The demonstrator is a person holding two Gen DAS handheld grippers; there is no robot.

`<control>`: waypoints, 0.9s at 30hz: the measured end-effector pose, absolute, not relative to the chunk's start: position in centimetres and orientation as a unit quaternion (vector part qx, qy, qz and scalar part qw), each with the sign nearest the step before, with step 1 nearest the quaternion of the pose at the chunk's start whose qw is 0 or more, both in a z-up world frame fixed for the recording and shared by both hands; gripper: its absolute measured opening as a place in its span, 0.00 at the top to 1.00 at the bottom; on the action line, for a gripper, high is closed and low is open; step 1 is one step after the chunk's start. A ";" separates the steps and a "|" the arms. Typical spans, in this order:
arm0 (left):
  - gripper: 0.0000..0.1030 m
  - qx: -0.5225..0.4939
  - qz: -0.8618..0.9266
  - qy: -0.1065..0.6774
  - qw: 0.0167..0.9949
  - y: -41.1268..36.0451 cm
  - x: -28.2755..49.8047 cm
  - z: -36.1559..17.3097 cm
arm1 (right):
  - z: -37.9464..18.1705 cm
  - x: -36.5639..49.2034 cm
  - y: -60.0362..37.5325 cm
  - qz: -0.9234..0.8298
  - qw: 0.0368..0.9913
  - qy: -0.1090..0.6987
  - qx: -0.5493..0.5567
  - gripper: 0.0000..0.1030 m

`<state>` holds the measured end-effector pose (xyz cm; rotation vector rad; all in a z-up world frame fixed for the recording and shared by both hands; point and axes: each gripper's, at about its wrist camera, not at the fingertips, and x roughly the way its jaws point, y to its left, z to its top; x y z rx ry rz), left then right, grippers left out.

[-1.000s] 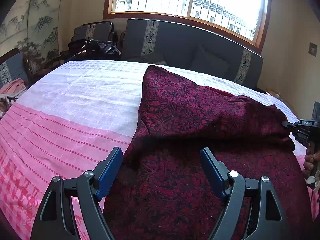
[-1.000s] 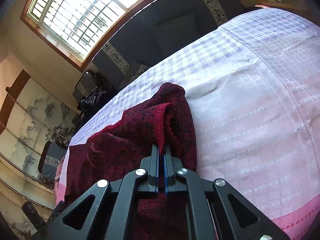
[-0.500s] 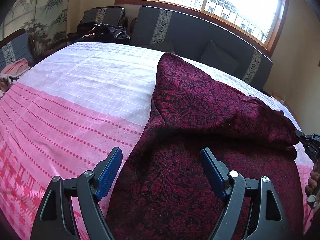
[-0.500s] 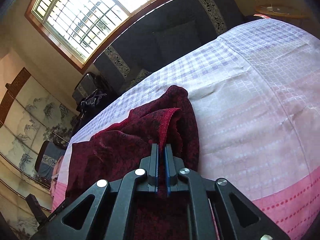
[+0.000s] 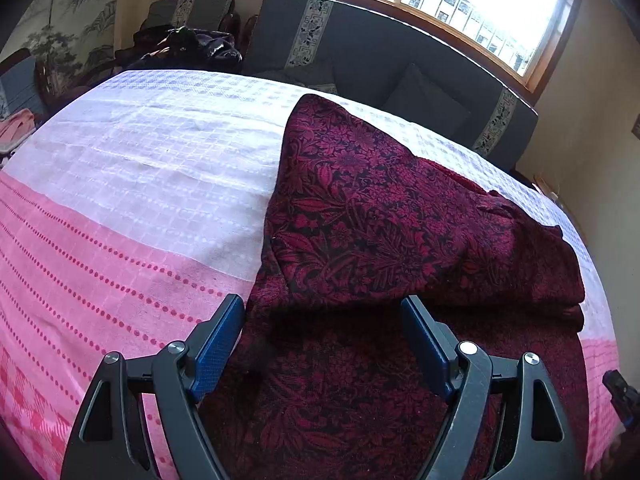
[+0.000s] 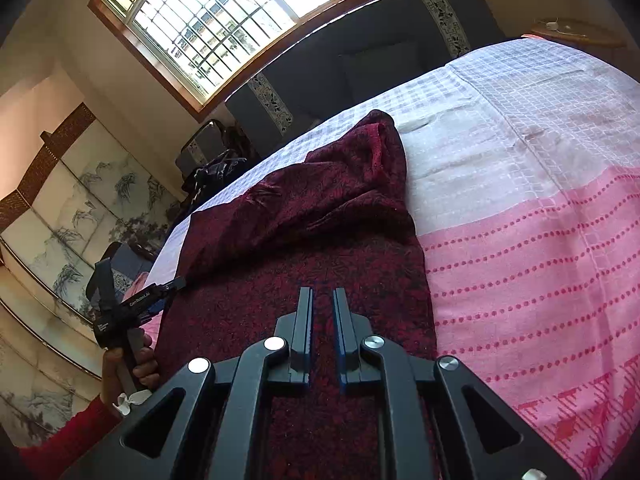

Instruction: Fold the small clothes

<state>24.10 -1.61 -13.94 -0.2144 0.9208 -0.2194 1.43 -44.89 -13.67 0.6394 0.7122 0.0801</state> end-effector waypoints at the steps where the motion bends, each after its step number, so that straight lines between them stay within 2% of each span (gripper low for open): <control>1: 0.22 -0.113 -0.090 0.446 0.883 -0.8 24.4 -14.2 | -13.7 1.4 -44.9 0.040 0.886 0.342 0.310 0.88; 9: 0.23 -0.174 -0.022 0.418 0.891 4.7 24.1 -14.4 | -14.5 1.2 -44.1 0.049 0.887 0.342 0.307 0.87; 15: 0.23 -0.145 -0.033 0.358 0.922 4.8 20.7 -10.6 | -14.4 1.1 -44.3 0.052 0.887 0.337 0.312 0.86; 18: 0.23 -0.121 -0.104 0.399 0.903 2.8 20.2 -10.3 | -14.0 0.9 -44.1 0.055 0.889 0.334 0.309 0.83; 23: 0.23 -0.102 -0.154 0.476 0.860 -0.9 21.5 -13.1 | -13.7 0.6 -43.5 0.054 0.890 0.337 0.303 0.81; 27: 0.23 -0.106 -0.114 0.455 0.877 -0.4 22.8 -13.3 | -13.1 -0.6 -43.3 0.057 0.892 0.335 0.299 0.79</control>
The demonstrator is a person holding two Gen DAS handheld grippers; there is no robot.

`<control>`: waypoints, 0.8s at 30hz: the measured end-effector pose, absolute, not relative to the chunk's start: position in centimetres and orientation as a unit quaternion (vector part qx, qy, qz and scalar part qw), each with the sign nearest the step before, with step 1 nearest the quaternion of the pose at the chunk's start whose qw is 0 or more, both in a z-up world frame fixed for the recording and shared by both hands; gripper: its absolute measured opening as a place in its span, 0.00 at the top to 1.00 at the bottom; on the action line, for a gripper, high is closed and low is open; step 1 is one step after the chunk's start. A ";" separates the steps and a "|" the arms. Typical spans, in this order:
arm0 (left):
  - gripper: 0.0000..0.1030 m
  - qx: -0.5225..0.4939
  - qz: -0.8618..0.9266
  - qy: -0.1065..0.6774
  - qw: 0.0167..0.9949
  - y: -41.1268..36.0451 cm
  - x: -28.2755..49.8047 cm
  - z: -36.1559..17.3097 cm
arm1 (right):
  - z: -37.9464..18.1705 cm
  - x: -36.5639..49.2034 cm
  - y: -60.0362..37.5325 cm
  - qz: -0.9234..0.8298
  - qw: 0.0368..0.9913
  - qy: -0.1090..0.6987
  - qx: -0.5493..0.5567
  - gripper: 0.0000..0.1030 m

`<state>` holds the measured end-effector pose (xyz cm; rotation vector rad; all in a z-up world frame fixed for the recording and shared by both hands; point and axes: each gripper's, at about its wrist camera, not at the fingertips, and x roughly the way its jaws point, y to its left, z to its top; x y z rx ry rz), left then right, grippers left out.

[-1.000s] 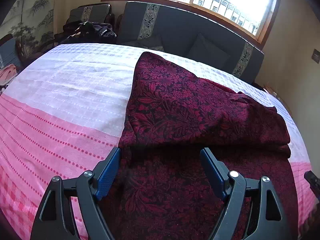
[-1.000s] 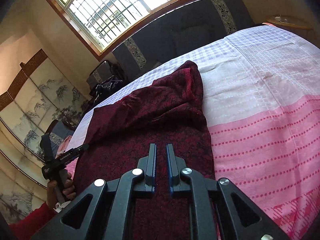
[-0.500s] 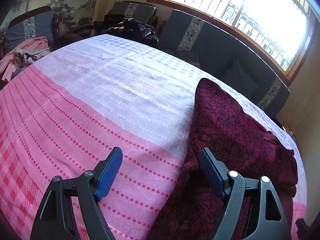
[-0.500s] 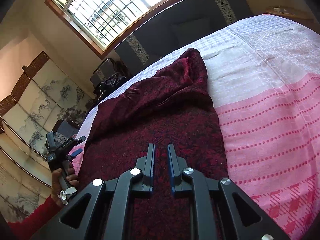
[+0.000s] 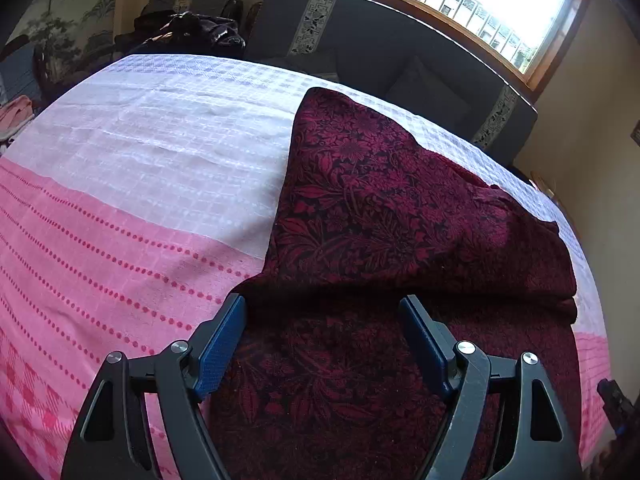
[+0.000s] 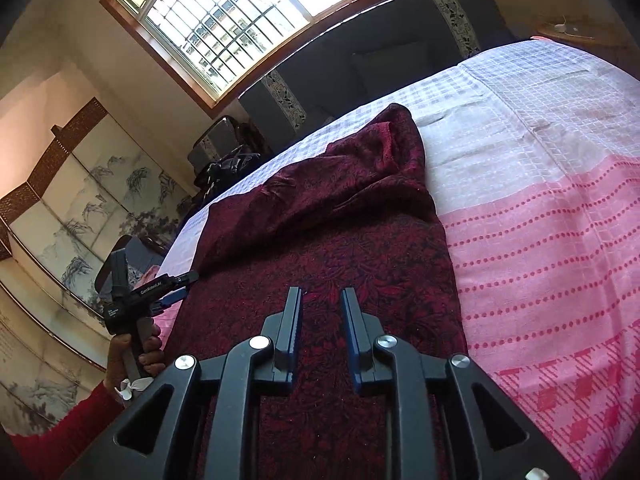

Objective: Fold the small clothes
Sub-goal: 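Grasp the hem of the folded sweater with the right gripper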

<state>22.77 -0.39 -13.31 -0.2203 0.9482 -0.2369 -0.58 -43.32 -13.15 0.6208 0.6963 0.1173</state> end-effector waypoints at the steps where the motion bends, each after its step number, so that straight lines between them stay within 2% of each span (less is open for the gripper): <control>1: 0.23 -0.102 -0.085 0.447 0.885 0.0 22.8 -13.1 | -13.0 -1.1 -43.5 0.055 0.893 0.335 0.297 0.79; 6: 0.23 -0.141 -0.083 0.467 0.869 3.3 22.1 -13.5 | -13.0 -4.3 -44.7 0.039 0.892 0.347 0.289 0.73; 8: 0.23 -0.144 -0.103 0.452 0.874 4.2 20.0 -12.6 | -13.4 -6.0 -45.3 0.035 0.886 0.361 0.290 0.73; 14: 0.23 -0.069 -0.145 0.446 0.881 5.8 12.3 -10.2 | -14.6 -11.5 -45.4 0.026 0.871 0.407 0.273 0.73; 19: 0.23 -0.032 -0.166 0.465 0.869 6.9 6.6 -10.7 | -16.1 -14.2 -44.4 0.023 0.859 0.429 0.279 0.73; 24: 0.23 -0.049 -0.193 0.496 0.845 7.7 2.6 -12.4 | -17.5 -15.8 -43.2 0.037 0.847 0.436 0.302 0.73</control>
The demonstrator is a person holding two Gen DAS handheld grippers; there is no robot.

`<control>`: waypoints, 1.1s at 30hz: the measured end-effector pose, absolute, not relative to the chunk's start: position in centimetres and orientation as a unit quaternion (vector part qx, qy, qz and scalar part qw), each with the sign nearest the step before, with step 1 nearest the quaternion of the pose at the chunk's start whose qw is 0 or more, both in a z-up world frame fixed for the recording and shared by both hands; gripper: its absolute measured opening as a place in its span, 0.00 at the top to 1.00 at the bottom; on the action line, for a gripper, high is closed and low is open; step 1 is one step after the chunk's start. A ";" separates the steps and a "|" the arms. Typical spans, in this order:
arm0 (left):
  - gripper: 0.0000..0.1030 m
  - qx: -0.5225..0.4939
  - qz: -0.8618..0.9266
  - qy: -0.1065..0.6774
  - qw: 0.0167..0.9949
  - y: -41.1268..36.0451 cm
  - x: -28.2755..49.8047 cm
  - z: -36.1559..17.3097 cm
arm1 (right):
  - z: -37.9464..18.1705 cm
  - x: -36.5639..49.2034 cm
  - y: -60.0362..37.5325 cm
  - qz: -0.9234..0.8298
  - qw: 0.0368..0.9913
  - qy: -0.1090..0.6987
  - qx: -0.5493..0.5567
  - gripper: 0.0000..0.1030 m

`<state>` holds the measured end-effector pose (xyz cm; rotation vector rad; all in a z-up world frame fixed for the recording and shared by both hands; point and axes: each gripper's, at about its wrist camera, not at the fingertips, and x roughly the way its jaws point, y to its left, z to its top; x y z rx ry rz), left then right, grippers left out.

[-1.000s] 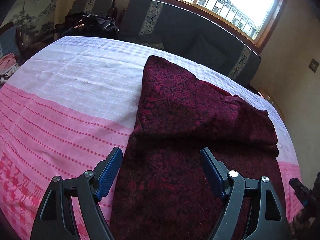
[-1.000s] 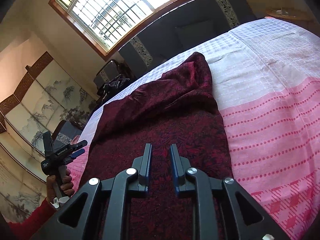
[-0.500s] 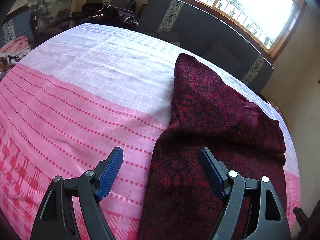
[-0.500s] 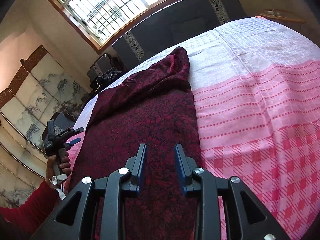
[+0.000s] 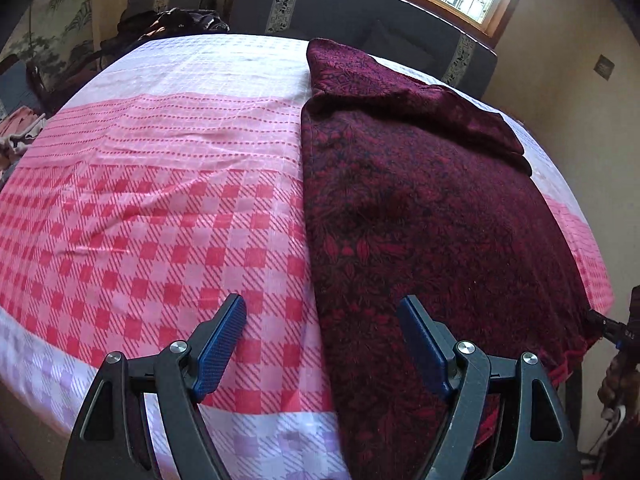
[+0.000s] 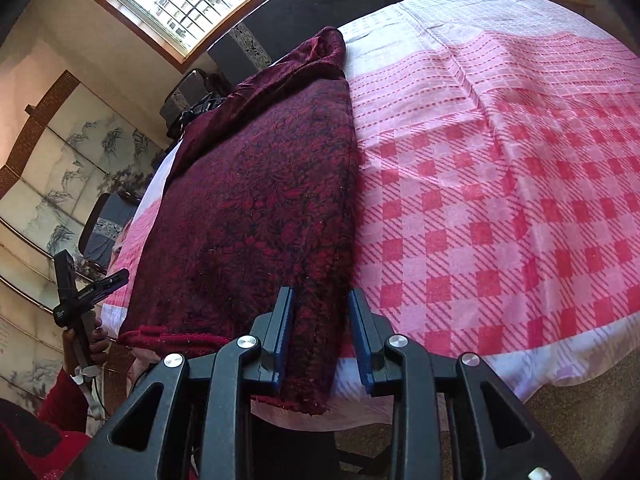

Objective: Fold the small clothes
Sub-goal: 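Grasp the hem of the folded sweater with the right gripper, then grasp the hem with the left gripper while the right gripper holds it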

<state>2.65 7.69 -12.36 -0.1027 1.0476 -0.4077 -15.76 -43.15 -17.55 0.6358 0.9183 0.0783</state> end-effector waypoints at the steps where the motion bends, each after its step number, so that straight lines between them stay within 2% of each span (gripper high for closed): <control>1: 0.23 -0.061 -0.203 0.505 0.837 7.8 2.1 -12.7 | -17.7 -15.8 -42.9 0.042 0.845 0.436 0.308 0.73; 7: 0.24 -0.078 -0.233 0.507 0.826 8.6 -0.3 -13.1 | -18.3 -16.2 -41.8 0.079 0.838 0.425 0.333 0.73; 9: 0.24 -0.078 -0.246 0.507 0.822 8.6 -1.1 -13.1 | -18.6 -16.1 -41.7 0.081 0.835 0.424 0.341 0.80; 12: 0.24 -0.080 -0.269 0.512 0.812 7.9 -2.3 -13.0 | -18.9 -15.6 -42.0 0.086 0.831 0.417 0.357 0.84; 22: 0.24 -0.164 -0.316 0.536 0.766 8.6 -4.2 -13.1 | -19.5 -16.6 -41.9 0.101 0.831 0.407 0.364 0.84; 29: 0.24 -0.281 -0.350 0.548 0.706 9.2 -3.1 -14.4 | -19.6 -16.4 -41.9 0.107 0.828 0.401 0.377 0.82; 33: 0.26 -0.292 -0.338 0.543 0.711 9.0 -2.8 -14.3 | -19.5 -16.1 -41.9 0.104 0.829 0.403 0.375 0.81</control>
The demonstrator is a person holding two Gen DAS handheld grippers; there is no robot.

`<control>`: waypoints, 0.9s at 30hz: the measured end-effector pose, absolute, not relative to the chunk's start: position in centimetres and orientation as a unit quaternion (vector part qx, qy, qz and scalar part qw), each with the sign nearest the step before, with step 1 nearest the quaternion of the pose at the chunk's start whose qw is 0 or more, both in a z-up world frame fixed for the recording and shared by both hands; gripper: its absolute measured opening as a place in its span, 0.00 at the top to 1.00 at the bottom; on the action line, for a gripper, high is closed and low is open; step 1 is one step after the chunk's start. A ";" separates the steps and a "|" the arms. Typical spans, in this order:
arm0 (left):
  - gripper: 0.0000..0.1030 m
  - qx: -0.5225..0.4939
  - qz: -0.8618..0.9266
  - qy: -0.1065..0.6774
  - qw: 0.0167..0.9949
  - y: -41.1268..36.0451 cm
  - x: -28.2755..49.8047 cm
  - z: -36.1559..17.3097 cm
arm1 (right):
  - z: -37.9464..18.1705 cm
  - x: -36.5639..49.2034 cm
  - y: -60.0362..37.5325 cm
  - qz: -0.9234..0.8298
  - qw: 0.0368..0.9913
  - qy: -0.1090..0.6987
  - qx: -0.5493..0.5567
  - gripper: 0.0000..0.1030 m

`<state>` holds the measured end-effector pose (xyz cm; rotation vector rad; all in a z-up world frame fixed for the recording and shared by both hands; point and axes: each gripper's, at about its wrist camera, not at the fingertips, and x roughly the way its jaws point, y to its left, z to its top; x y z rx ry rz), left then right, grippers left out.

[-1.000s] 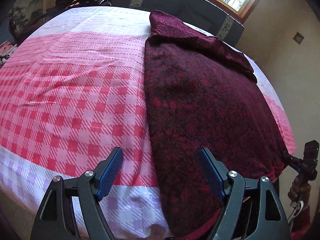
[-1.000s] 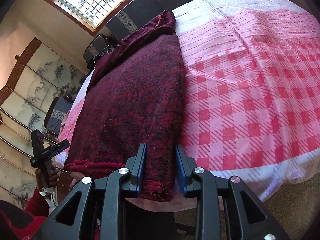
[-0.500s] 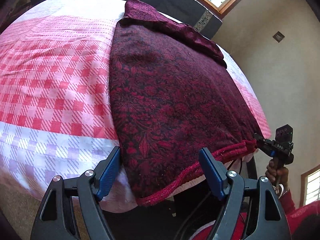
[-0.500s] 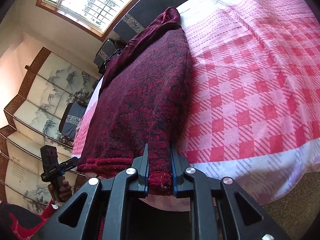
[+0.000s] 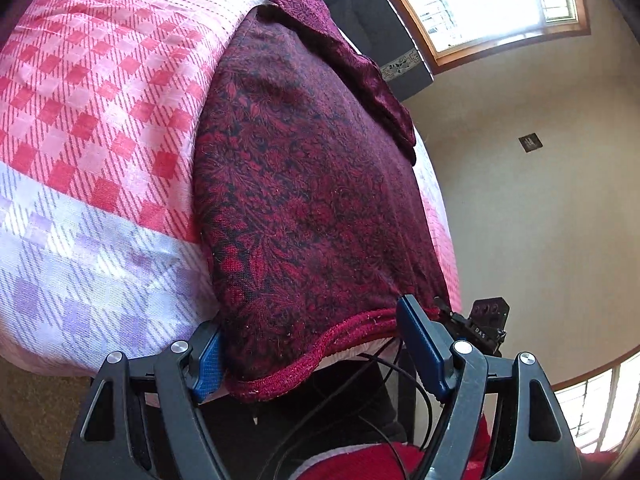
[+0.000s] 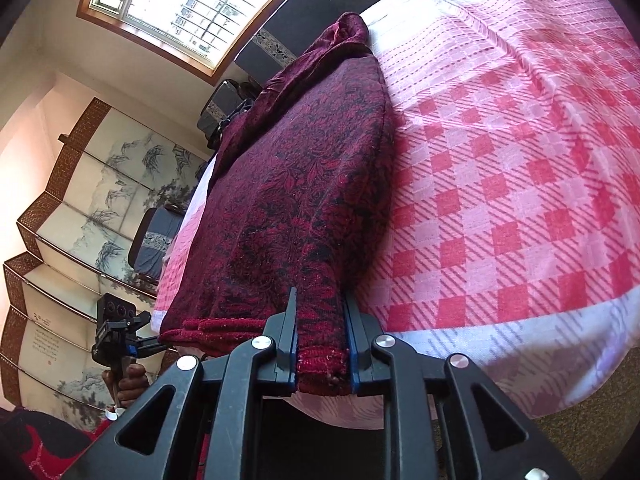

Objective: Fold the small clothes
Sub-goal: 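Grasp the hem with the left gripper while the right gripper holds it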

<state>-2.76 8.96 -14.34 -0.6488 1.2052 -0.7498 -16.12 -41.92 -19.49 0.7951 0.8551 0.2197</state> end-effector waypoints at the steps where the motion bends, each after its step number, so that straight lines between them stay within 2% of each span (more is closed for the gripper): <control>1: 0.26 -0.289 -0.332 0.542 0.716 8.8 -2.9 -14.2 | -19.4 -16.0 -41.9 0.103 0.829 0.402 0.375 0.81; 6: 0.28 -0.264 -0.325 0.526 0.740 8.2 -3.2 -13.2 | -19.4 -14.9 -42.1 0.105 0.821 0.412 0.381 0.78; 7: 0.38 -0.252 -0.316 0.526 0.748 8.0 -3.2 -13.0 | -19.4 -14.8 -42.0 0.105 0.821 0.413 0.381 0.78; 8: 0.60 -0.230 -0.297 0.532 0.759 7.7 -3.1 -13.0 | -19.4 -14.7 -42.0 0.104 0.820 0.414 0.381 0.78; 10: 0.85 -0.194 -0.253 0.556 0.768 7.3 -2.8 -13.7 | -19.2 -14.4 -41.7 0.096 0.823 0.420 0.371 0.84; 11: 0.88 -0.199 -0.249 0.558 0.766 7.4 -2.8 -14.0 | -19.2 -14.3 -41.5 0.092 0.823 0.424 0.365 0.88; 16: 0.90 -0.156 -0.224 0.535 0.800 6.7 -3.9 -12.6 | -19.1 -14.1 -41.4 0.102 0.821 0.417 0.375 0.91; 27: 0.90 0.014 -0.169 0.438 0.883 2.6 -5.5 -8.1 | -17.9 -14.4 -42.9 0.125 0.817 0.367 0.427 0.91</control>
